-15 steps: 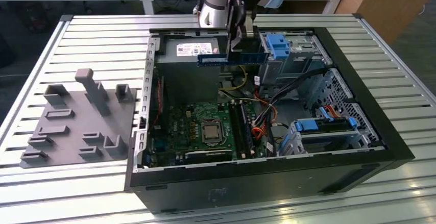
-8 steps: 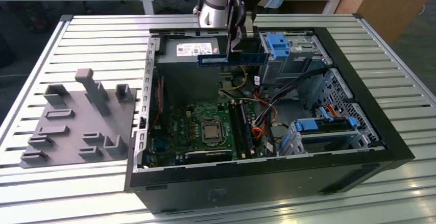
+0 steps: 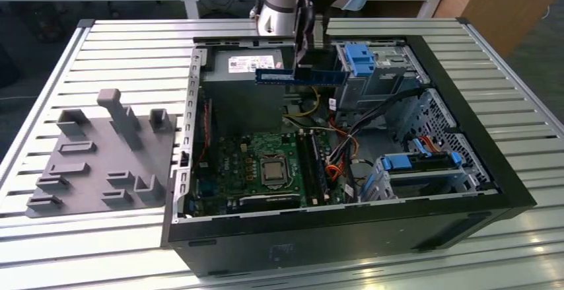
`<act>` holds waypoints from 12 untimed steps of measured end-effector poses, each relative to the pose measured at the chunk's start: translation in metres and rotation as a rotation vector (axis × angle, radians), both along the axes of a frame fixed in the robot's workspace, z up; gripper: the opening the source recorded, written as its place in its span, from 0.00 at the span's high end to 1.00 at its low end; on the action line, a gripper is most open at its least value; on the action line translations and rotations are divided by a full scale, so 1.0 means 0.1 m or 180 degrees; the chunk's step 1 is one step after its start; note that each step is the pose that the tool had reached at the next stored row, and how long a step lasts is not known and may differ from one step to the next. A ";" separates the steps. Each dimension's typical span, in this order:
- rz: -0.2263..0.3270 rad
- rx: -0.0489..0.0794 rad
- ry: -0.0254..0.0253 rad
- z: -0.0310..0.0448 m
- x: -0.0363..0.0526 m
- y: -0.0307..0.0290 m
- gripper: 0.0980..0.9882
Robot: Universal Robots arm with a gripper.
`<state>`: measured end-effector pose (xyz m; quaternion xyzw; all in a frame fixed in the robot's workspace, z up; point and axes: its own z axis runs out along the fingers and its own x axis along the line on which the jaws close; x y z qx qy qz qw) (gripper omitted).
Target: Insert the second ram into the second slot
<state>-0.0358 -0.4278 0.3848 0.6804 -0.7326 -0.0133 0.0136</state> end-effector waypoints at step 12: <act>-0.0352 -0.0002 0.0000 -0.002 0.000 0.000 0.96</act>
